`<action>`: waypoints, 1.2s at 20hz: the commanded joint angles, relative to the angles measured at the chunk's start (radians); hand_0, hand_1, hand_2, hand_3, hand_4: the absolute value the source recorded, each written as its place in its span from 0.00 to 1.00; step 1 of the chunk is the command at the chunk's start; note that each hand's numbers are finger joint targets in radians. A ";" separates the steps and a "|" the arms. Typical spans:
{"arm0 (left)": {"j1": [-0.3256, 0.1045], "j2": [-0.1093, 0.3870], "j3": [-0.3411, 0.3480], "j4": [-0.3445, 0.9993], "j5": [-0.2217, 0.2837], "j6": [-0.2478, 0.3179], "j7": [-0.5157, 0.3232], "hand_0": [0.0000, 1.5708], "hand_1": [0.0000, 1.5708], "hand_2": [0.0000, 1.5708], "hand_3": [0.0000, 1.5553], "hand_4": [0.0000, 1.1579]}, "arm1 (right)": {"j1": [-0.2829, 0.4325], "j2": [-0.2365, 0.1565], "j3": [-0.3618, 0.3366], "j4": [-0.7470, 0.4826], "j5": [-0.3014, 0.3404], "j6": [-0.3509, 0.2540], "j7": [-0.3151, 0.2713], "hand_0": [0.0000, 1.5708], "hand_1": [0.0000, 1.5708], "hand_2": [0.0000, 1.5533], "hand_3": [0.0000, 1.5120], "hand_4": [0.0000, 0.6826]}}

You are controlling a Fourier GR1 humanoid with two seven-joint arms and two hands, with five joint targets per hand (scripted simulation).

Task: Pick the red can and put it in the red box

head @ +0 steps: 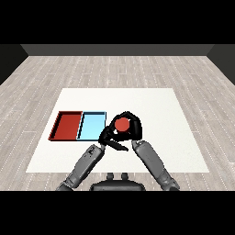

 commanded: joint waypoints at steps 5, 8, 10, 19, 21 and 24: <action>-0.013 -0.003 -0.020 0.051 0.018 -0.040 -0.064 0.00 0.00 0.00 0.00 0.00 | -0.048 0.006 -0.019 0.019 -0.016 0.039 -0.006 1.00 1.00 0.96 0.93 0.96; -0.078 -0.003 -0.082 0.195 0.080 0.015 -0.199 0.00 0.00 0.00 0.00 0.00 | -0.083 0.006 0.107 0.001 -0.010 -0.104 0.070 1.00 1.00 0.95 0.93 0.95; -0.008 -0.003 -0.047 0.019 -0.003 0.015 -0.058 0.00 0.00 0.00 0.00 0.00 | 0.001 0.006 0.043 0.014 -0.064 0.002 -0.070 1.00 1.00 0.96 0.93 0.96; -0.033 -0.003 0.005 0.026 0.047 0.258 -0.042 1.00 1.00 1.00 0.98 0.96 | -0.073 0.006 0.078 0.046 -0.064 -0.064 -0.014 1.00 1.00 0.95 0.93 0.92; -0.074 -0.003 -0.015 0.089 0.075 0.283 -0.059 1.00 1.00 1.00 0.97 0.96 | -0.065 0.006 0.086 0.021 -0.067 -0.055 0.004 1.00 1.00 0.95 0.93 0.91; -0.110 -0.002 -0.080 0.117 0.134 0.347 -0.078 1.00 1.00 1.00 0.96 0.97 | -0.072 0.006 0.116 0.109 -0.124 -0.096 -0.115 1.00 1.00 0.95 0.93 0.93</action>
